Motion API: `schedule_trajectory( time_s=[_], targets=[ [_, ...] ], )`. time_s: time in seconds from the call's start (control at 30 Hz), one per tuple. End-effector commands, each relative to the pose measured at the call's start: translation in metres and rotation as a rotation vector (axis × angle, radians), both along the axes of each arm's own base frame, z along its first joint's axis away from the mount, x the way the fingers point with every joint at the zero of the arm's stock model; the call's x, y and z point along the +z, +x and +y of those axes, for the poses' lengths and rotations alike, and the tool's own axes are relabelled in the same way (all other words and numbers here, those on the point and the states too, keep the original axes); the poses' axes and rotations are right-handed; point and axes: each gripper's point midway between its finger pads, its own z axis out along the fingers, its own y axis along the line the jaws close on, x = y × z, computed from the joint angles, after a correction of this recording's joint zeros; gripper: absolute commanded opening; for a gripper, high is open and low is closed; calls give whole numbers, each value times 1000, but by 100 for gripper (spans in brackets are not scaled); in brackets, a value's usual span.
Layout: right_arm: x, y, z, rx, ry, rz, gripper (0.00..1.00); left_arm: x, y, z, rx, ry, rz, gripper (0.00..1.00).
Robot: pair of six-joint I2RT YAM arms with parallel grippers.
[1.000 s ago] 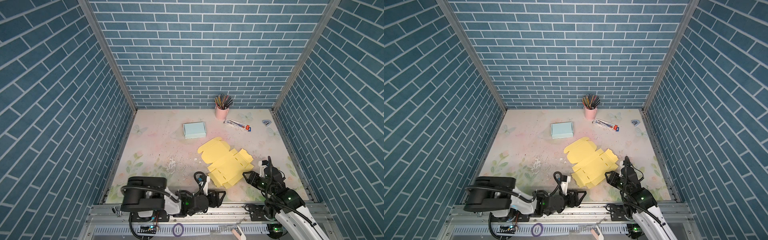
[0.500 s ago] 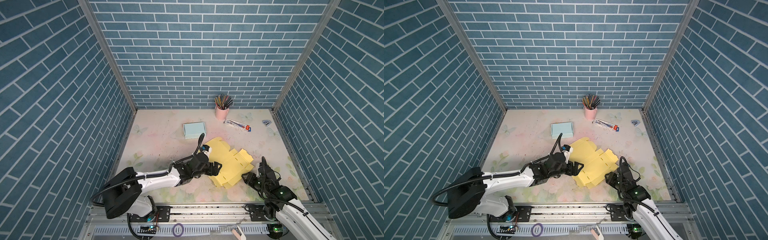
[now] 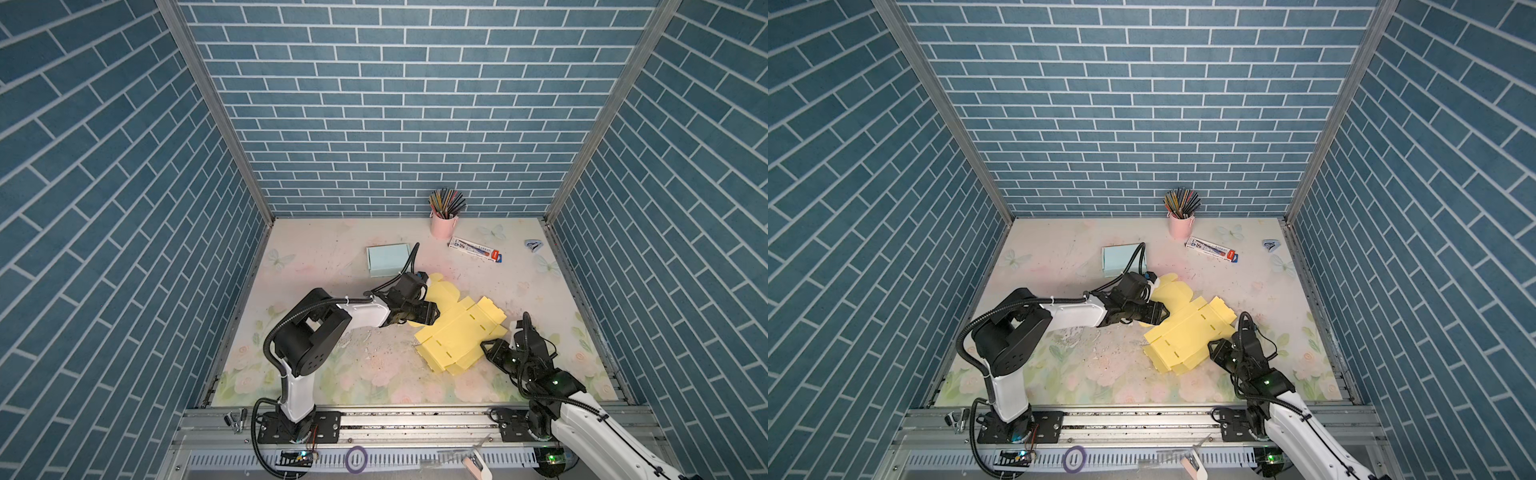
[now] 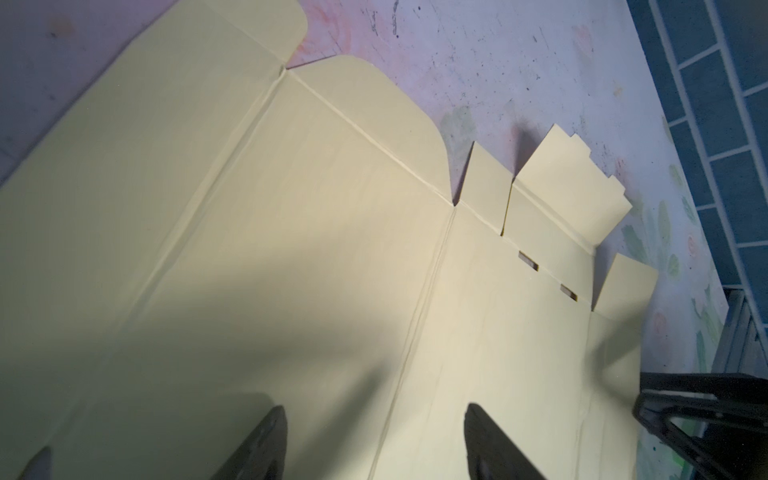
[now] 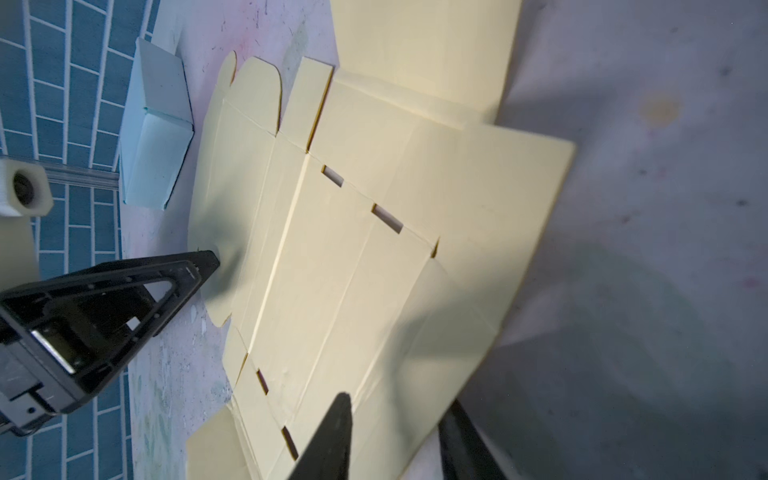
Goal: Fold the paper box
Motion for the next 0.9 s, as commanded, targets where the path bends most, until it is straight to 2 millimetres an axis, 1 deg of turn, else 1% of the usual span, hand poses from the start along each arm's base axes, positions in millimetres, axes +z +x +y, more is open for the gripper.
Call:
schedule_trajectory(
  time_s=[0.0, 0.1, 0.17, 0.3, 0.4, 0.5, 0.53, 0.57, 0.6, 0.63, 0.73, 0.77, 0.83, 0.87],
  targets=[
    [2, 5, -2, -27, 3, -18, 28, -30, -25, 13, -35, 72, 90, 67],
    [3, 4, -4, -15, -31, -21, 25, -37, -45, 20, -29, 95, 109, 66],
    [4, 7, -11, -27, -76, -33, 22, -39, -61, 24, -27, 106, 107, 66],
    [7, 9, -16, -16, -138, -40, 13, -38, -97, 24, -34, 96, 105, 65],
    [12, 12, -19, 14, -207, -47, 8, -27, -121, 18, -49, 76, 92, 65],
    [20, 16, -23, 61, -298, -45, 6, -11, -143, 13, -71, 70, 71, 65],
    [19, 19, -17, 87, -291, -45, 6, -4, -148, 12, -70, 61, 60, 65],
    [18, 21, -13, 108, -293, -38, 5, -4, -152, 18, -63, 63, 64, 65],
    [18, 24, -10, 128, -306, -22, 4, 3, -155, 22, -55, 42, 64, 65],
    [16, 27, -6, 158, -315, -3, 3, 4, -157, 30, -44, 38, 68, 65],
    [17, 39, 10, 250, -325, 15, 2, 16, -153, 53, -13, 50, 51, 65],
    [18, 43, 13, 274, -346, 22, 1, 18, -150, 62, 2, 53, 48, 65],
    [21, 49, 25, 361, -360, 48, 0, 19, -138, 83, 43, 56, 47, 66],
    [22, 52, 27, 389, -381, 54, 0, 19, -133, 91, 61, 48, 54, 66]
  ],
)
